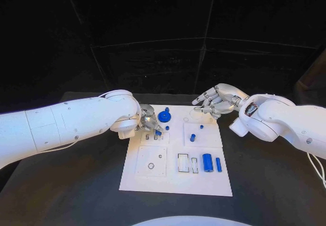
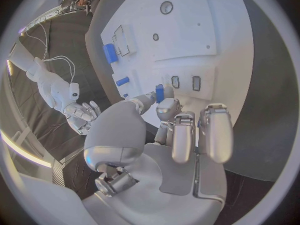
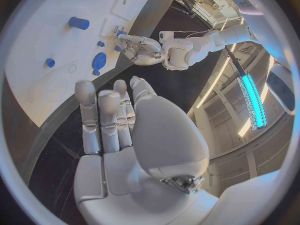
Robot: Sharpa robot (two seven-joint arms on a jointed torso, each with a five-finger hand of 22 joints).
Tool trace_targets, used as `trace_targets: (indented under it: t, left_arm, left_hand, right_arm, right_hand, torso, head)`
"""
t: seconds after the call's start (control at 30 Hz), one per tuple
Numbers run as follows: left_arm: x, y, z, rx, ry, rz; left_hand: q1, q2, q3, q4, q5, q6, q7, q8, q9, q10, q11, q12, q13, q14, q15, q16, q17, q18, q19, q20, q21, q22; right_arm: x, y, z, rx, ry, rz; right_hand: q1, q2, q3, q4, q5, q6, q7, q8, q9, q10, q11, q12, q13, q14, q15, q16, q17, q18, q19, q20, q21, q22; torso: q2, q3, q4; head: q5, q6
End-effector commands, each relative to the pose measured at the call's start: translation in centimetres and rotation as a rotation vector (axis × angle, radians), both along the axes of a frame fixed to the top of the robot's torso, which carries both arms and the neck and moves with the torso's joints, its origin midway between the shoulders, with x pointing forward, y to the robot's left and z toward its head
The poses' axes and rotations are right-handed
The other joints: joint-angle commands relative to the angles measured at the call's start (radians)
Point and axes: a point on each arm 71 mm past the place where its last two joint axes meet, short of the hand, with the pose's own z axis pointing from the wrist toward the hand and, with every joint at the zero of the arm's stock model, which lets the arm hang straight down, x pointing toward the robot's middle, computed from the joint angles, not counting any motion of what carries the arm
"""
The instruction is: Assemble the parts on the task board
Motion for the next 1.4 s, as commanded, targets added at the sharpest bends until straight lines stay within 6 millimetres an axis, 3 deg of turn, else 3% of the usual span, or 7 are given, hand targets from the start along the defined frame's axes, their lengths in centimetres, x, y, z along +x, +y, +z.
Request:
trace_targets:
  t: [0.03,0.13,0.2,0.53,1.4]
  left_arm:
    - [-0.1,0.2,0.3,-0.064,-0.086,0.059]
    - [-0.5,0.6,-0.1,-0.062,-0.102,0.063]
    - [-0.8,0.8,-0.4,-0.055,-0.109,0.063]
    - [-1.2,1.5,-1.7,0.015,-0.130,0.041]
    - [-1.7,1.3,-2.7,0.099,-0.089,-0.014]
  left_hand:
    - [-0.010,-0.001,0.208,-0.194,-0.002,0.001,0.002,0.009,0.003,0.008,-0.003,0.008,0.004,0.103,0.002,0.003,0.263,-0.020,0.029,0.004,0.005,0.022]
    - [-0.012,-0.004,0.212,-0.195,-0.002,0.001,0.001,0.011,0.005,0.009,-0.004,0.009,0.005,0.103,0.002,0.003,0.263,-0.020,0.030,0.004,0.006,0.023]
    - [-0.013,-0.005,0.216,-0.196,-0.003,0.001,0.001,0.012,0.006,0.010,-0.004,0.010,0.005,0.103,0.001,0.003,0.263,-0.021,0.031,0.004,0.007,0.026]
    - [-0.023,-0.021,0.235,-0.200,0.012,0.005,-0.003,0.022,0.015,0.019,-0.008,0.016,0.011,0.103,-0.002,0.003,0.263,-0.023,0.034,0.001,0.013,0.035]
    - [-0.025,-0.026,0.239,-0.201,0.016,0.006,-0.004,0.025,0.018,0.020,-0.008,0.017,0.012,0.103,-0.002,0.003,0.263,-0.023,0.035,0.001,0.014,0.038]
  right_arm:
    - [0.0,0.0,0.1,-0.001,-0.003,0.005]
    - [0.0,-0.1,0.1,-0.001,-0.003,0.006]
    - [0.0,-0.1,0.1,-0.001,-0.004,0.005]
    - [0.0,-0.2,0.1,-0.001,-0.005,0.005]
    - [0.0,0.0,0.1,-0.003,-0.004,0.014]
  right_hand:
    - [-0.005,-0.004,0.000,0.009,0.005,-0.007,-0.003,0.004,0.000,0.007,0.003,-0.005,-0.002,0.006,-0.002,-0.006,0.001,0.010,0.007,0.003,-0.006,-0.001]
    - [-0.006,-0.004,0.000,0.010,0.006,-0.007,-0.003,0.005,0.000,0.007,0.003,-0.005,-0.002,0.006,-0.002,-0.006,0.001,0.010,0.008,0.003,-0.007,-0.001]
    - [-0.006,-0.004,0.000,0.010,0.006,-0.007,-0.003,0.005,0.000,0.007,0.003,-0.005,-0.002,0.006,-0.002,-0.006,0.001,0.010,0.008,0.003,-0.007,-0.001]
    - [-0.008,-0.003,0.001,0.011,0.008,-0.007,-0.003,0.005,0.000,0.007,0.003,-0.005,-0.003,0.006,-0.002,-0.007,0.001,0.010,0.008,0.003,-0.007,-0.002]
    - [-0.009,-0.002,0.002,0.013,0.011,-0.007,-0.003,0.005,0.000,0.008,0.003,-0.005,-0.003,0.007,-0.002,-0.007,0.002,0.010,0.008,0.003,-0.008,-0.002]
  torso:
    - [-0.001,0.0009,0.0042]
    - [-0.001,0.0023,0.0061]
    - [-0.001,0.0016,0.0030]
    - [0.001,0.0010,0.0003]
    - [0.000,0.0023,0.0010]
  head:
    - [-0.002,-0.003]
    - [-0.003,-0.005]
    - [0.000,-0.006]
    - [0.003,-0.007]
    - [0.003,-0.013]
